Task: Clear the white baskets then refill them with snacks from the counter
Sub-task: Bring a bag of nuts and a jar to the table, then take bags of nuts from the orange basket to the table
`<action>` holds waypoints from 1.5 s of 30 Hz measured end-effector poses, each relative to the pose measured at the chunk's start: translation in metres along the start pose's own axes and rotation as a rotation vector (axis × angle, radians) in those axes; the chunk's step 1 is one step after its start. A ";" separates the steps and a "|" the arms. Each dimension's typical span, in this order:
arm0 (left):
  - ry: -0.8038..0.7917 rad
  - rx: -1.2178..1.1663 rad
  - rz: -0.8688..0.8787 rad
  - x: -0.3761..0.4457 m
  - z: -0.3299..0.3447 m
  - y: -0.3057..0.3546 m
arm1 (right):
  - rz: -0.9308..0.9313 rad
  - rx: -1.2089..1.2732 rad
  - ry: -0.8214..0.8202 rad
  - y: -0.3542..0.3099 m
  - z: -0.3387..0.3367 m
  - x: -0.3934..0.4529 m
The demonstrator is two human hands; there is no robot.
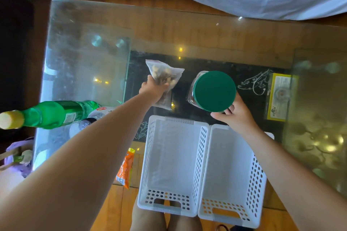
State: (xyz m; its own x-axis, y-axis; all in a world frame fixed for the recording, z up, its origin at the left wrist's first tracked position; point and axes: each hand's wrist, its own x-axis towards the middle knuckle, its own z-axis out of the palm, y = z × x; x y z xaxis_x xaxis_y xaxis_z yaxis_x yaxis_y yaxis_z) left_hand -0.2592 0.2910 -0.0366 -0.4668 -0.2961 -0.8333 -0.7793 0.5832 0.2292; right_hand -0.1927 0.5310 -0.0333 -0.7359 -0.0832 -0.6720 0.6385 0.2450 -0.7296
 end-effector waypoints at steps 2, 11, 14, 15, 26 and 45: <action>-0.004 -0.035 -0.014 -0.010 -0.002 -0.001 | 0.032 0.039 0.046 -0.006 0.000 -0.012; -0.071 -0.335 0.134 -0.119 -0.037 -0.017 | 0.230 0.165 0.179 -0.038 0.007 -0.110; -0.210 -0.540 0.147 -0.167 -0.054 -0.039 | 0.281 0.187 0.133 -0.047 0.018 -0.143; -0.243 -0.561 0.171 -0.183 -0.059 -0.048 | 0.293 0.167 0.127 -0.050 0.023 -0.151; 0.033 -1.053 -0.158 -0.311 -0.087 -0.313 | 0.335 -0.215 -0.080 -0.078 0.157 -0.251; 0.386 -1.803 -0.767 -0.457 -0.011 -0.730 | 0.247 -0.747 -0.373 -0.038 0.482 -0.409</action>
State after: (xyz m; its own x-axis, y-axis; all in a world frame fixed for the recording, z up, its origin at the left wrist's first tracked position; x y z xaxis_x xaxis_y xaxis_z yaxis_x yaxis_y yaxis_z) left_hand 0.5186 -0.0082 0.1820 0.2518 -0.3290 -0.9101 -0.1544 -0.9420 0.2979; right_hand 0.1923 0.0903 0.2077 -0.3902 -0.2227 -0.8934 0.3595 0.8564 -0.3706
